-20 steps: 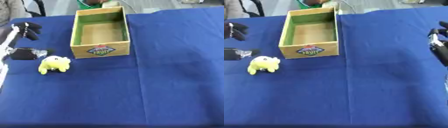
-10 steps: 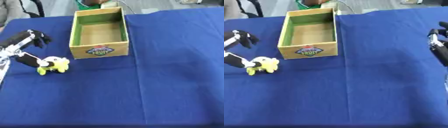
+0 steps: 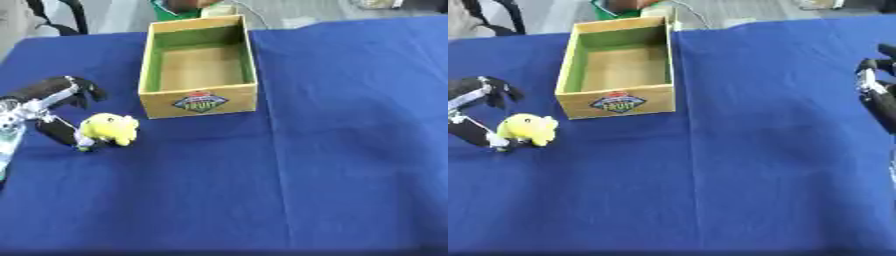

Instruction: Pick up objects on the table and place them in the box.

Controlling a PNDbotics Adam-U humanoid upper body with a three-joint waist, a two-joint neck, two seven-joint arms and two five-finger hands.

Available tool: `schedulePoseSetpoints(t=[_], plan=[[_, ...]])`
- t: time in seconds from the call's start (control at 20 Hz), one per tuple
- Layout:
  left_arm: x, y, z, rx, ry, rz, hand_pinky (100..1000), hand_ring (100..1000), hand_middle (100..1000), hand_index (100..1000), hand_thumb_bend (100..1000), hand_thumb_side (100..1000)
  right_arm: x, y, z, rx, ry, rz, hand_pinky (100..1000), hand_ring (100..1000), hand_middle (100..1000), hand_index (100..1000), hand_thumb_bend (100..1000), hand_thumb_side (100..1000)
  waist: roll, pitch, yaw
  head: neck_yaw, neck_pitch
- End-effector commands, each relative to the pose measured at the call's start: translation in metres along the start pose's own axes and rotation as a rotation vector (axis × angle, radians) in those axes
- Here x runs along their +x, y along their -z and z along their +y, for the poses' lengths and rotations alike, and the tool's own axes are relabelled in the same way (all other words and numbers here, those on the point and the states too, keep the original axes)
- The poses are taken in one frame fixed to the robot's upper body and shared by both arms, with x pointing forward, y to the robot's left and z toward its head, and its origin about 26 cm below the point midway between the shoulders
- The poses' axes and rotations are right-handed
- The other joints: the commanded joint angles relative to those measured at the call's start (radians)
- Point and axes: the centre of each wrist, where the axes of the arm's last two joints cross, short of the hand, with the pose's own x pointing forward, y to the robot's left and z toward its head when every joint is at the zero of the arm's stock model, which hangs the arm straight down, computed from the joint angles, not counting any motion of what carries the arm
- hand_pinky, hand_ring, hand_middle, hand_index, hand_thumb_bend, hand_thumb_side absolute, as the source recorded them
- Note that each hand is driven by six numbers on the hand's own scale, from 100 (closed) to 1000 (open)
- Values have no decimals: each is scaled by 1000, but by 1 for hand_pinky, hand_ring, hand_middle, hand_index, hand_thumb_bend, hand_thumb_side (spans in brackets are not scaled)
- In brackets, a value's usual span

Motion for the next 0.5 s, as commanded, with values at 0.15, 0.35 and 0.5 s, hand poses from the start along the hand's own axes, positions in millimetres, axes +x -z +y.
schedulePoseSetpoints(t=[0.15,0.35,0.5], plan=[[-2,4,2,17,1,8,695,660,742,805,622,100,8,5,-9,-13,-10,-32,743,906,671,911,100,567,-4,-15,-1,1,-11],[-1,10,-4,47,-19,-6,682,638,723,792,572,100,8,5,-8,-12,-9,-32,743,906,671,911,100,563,-5,-15,-4,2,-12],[-1,13,-6,60,-13,-5,632,557,614,711,253,100,8,6,-8,-12,-8,-31,743,906,671,911,100,562,-5,-15,-5,2,-12]])
